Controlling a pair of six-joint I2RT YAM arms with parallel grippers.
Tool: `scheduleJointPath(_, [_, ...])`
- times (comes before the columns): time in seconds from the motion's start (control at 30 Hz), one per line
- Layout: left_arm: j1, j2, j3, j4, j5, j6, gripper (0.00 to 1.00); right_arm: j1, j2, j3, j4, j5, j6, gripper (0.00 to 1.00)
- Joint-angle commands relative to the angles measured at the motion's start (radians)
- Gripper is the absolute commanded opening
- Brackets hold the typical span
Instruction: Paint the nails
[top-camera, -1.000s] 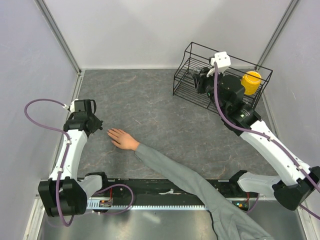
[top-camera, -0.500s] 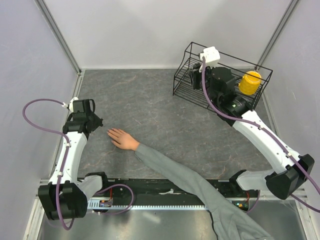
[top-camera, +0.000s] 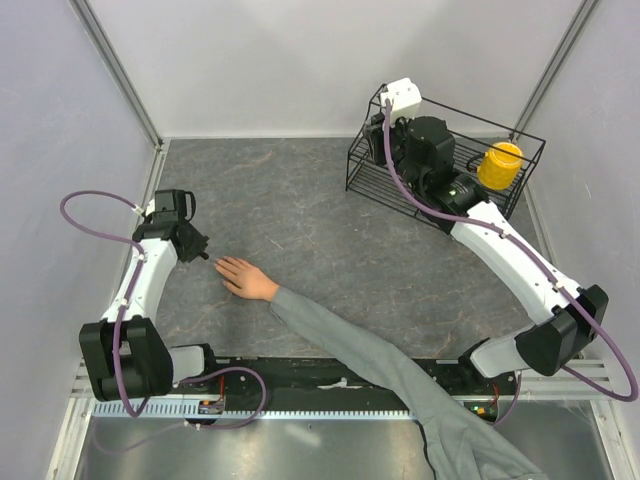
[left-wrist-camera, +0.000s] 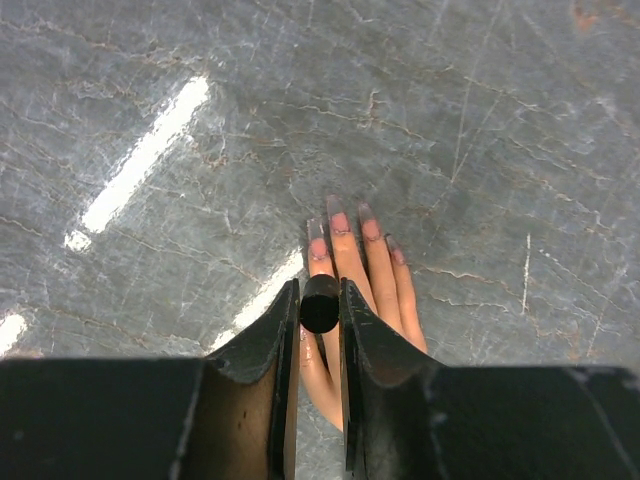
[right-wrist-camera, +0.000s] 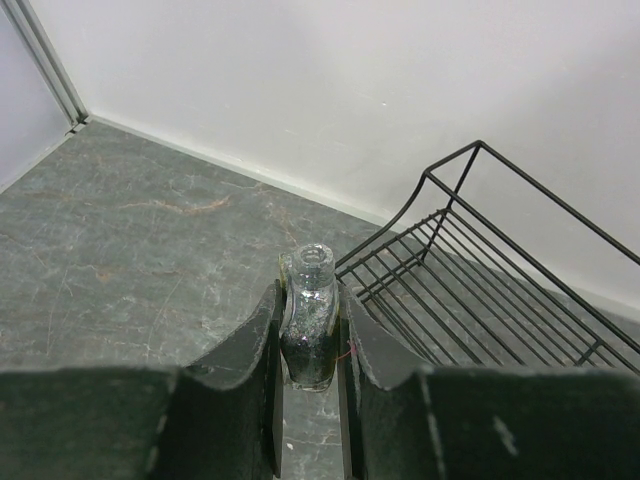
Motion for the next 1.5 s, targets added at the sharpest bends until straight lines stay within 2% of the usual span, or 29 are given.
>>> scheduleJointPath(0.0, [0.007, 0.028, 0.066, -0.029, -0.056, -0.062, 0.02, 0.001, 0.022, 0.068, 0.031, -0.013, -0.006, 0.0])
scheduleJointPath(1.03, [0.005, 0.148, 0.053, 0.049, -0.026, -0.091, 0.02, -0.024, 0.091, 0.125, 0.021, -0.035, 0.011, 0.0])
scheduleJointPath(1.47, [0.007, 0.166, 0.061, 0.019, -0.02, -0.099, 0.02, -0.034, 0.119, 0.153, 0.013, -0.042, 0.017, 0.0])
